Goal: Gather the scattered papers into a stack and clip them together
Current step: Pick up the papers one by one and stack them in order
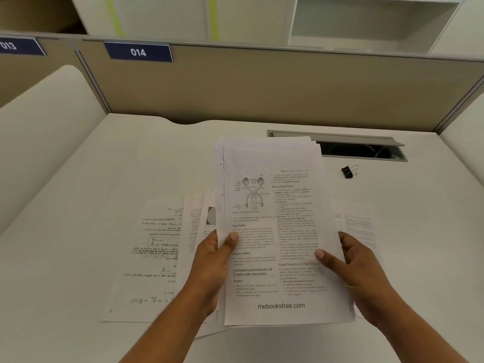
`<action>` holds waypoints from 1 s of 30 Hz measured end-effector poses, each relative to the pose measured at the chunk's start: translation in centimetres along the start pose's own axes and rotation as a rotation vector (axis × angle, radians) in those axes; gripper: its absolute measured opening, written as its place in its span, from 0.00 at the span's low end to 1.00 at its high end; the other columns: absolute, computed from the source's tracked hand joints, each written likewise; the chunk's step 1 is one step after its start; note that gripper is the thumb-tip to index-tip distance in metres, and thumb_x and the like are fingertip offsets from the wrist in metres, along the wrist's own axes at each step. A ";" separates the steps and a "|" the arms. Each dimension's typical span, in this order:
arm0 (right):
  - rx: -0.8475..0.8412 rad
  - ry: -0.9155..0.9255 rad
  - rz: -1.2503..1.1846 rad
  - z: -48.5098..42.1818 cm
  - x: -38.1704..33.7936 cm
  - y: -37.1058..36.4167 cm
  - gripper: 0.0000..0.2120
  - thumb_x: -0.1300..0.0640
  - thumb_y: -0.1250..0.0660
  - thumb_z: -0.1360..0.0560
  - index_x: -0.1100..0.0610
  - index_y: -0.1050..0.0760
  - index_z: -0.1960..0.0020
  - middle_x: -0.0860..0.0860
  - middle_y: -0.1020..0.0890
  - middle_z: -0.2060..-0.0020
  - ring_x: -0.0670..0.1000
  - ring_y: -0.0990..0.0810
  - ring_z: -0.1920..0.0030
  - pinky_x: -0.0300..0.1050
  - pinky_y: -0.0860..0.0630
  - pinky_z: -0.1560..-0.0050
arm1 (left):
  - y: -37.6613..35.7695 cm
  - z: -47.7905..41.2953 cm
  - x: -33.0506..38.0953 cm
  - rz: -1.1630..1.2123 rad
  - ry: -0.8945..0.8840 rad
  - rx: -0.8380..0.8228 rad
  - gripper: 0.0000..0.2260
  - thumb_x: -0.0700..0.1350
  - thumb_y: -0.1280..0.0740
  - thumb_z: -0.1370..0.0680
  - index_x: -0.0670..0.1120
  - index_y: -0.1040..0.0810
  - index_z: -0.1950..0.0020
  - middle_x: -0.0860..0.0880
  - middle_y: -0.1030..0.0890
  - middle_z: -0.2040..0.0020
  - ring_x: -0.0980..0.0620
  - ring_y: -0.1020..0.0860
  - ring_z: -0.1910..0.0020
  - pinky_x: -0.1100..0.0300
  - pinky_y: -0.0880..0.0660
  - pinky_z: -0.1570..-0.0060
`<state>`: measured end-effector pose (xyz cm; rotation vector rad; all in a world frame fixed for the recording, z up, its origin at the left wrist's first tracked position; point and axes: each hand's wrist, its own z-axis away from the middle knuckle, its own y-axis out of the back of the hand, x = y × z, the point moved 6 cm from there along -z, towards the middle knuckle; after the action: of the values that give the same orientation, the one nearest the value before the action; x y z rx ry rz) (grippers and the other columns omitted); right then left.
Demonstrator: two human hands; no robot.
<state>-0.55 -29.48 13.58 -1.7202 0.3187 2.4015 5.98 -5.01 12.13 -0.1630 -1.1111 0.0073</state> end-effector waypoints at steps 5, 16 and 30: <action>0.069 -0.043 0.048 -0.3 0.7 2.0 0.47 0.22 0.28 0.50 0.53 0.21 0.42 0.52 0.12 0.51 0.55 0.13 0.53 0.50 0.19 0.55 | 0.9 0.0 -0.2 0.006 0.014 0.018 0.08 0.46 0.35 0.18 0.52 0.18 0.43 0.52 0.12 0.48 0.51 0.13 0.50 0.50 0.17 0.50; 0.422 -0.273 0.959 -1.8 7.2 11.0 0.28 0.37 0.36 0.24 0.57 0.25 0.34 0.55 0.21 0.36 0.58 0.21 0.38 0.53 0.25 0.41 | 4.4 -0.4 -1.7 0.019 0.016 0.070 0.09 0.46 0.35 0.19 0.50 0.17 0.41 0.48 0.12 0.47 0.45 0.14 0.48 0.43 0.19 0.45; 0.394 -0.511 1.166 -1.0 8.5 10.9 0.35 0.32 0.28 0.34 0.57 0.30 0.40 0.54 0.25 0.45 0.58 0.21 0.45 0.51 0.23 0.54 | 5.0 -0.6 -2.6 0.030 0.006 0.099 0.09 0.45 0.34 0.19 0.51 0.17 0.42 0.48 0.12 0.47 0.44 0.14 0.48 0.42 0.20 0.45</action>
<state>-5.21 -40.17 6.05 -0.7062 1.9495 2.9698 5.77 -0.39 8.92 -0.0913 -1.0999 0.0881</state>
